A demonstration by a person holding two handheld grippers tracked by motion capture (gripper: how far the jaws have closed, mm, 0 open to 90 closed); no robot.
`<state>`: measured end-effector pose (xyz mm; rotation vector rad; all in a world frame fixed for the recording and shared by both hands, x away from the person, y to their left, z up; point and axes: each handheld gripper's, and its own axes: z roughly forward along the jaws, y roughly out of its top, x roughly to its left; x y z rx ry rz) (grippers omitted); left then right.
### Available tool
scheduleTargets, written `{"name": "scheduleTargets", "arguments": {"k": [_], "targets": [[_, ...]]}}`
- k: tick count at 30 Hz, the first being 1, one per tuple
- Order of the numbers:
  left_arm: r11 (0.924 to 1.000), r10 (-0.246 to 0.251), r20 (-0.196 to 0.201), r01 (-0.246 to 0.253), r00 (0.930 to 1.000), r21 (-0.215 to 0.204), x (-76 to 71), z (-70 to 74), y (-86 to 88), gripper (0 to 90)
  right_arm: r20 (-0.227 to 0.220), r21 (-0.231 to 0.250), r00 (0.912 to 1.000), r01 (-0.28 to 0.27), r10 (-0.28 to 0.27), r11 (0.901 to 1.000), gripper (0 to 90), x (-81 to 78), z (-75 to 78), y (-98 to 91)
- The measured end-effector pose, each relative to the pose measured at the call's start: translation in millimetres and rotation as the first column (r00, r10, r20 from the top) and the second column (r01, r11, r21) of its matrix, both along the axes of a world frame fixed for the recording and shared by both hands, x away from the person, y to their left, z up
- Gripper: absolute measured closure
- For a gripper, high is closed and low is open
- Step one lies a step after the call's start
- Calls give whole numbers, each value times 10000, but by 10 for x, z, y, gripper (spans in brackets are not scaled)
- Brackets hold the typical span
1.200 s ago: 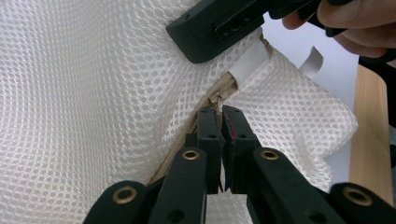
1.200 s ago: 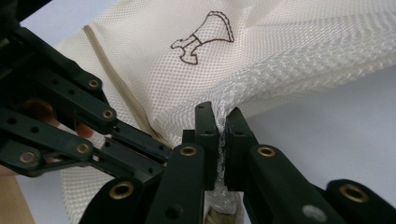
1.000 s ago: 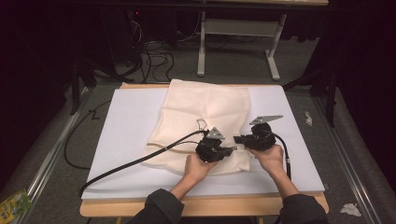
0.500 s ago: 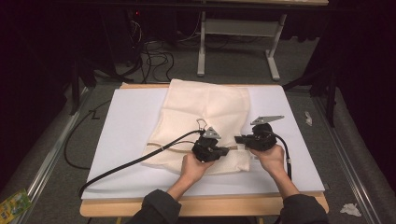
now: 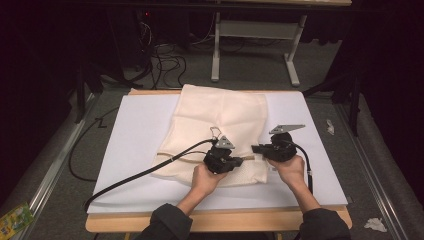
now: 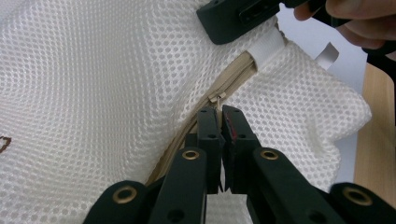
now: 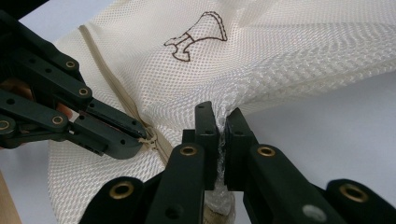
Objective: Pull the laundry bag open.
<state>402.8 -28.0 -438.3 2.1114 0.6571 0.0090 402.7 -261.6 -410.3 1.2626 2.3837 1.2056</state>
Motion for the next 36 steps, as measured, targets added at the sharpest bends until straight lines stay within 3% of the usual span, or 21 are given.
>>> {"name": "scheduleTargets", "arguments": {"k": [14,36], "targets": [[9998,98,-72,-99,9999,-156,10,-10,85,873,-53,22,9999,113,-113,9999,884,-5,-16,-25],[9996,271,165,-270,9995,-68,-4,-4,222,873,4,-86,10000,64,-64,9999,884,-8,-19,-32]]}}
